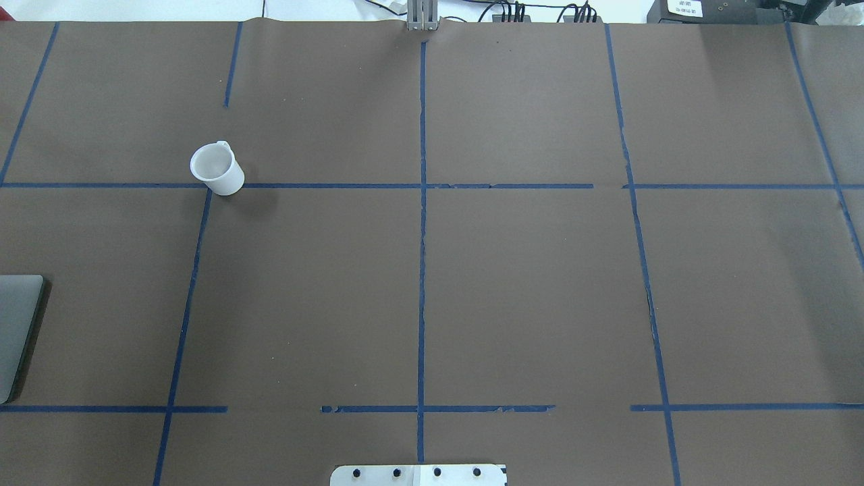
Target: Place cup on laptop
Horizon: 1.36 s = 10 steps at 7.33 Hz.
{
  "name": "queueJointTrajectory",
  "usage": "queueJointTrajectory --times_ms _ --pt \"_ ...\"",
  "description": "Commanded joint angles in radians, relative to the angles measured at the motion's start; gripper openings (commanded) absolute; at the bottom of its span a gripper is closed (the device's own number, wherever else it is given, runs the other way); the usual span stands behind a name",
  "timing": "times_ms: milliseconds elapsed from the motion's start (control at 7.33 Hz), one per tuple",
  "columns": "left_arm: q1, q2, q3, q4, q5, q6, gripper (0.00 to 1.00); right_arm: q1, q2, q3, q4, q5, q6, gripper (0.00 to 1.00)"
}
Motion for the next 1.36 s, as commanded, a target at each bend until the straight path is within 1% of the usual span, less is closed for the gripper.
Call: queueJointTrajectory --times_ms 0,273,545,682,818,1091,1227 --pt "0.002 0.005 -0.028 0.000 0.002 -0.002 1.00 0.000 0.000 0.000 -0.001 0.000 0.000 1.00" --pt "0.003 0.005 -0.025 0.003 0.003 -0.009 1.00 0.000 0.000 0.000 0.001 0.000 0.000 1.00" --pt "0.009 0.009 -0.007 -0.022 0.000 0.000 1.00 0.000 0.000 0.000 0.001 0.000 0.000 1.00" --pt "0.020 0.006 -0.014 -0.052 -0.021 -0.005 1.00 0.000 0.000 0.000 0.001 0.000 0.000 1.00" --pt "0.053 0.000 -0.008 -0.069 -0.100 -0.033 1.00 0.000 0.000 0.000 0.001 0.000 0.000 1.00" --pt "0.214 -0.110 0.039 -0.222 -0.104 -0.214 1.00 0.000 0.000 0.000 -0.001 0.000 0.000 1.00" --pt "0.242 -0.133 0.070 -0.303 -0.106 -0.321 1.00 0.000 0.000 0.000 0.001 0.000 0.000 1.00"
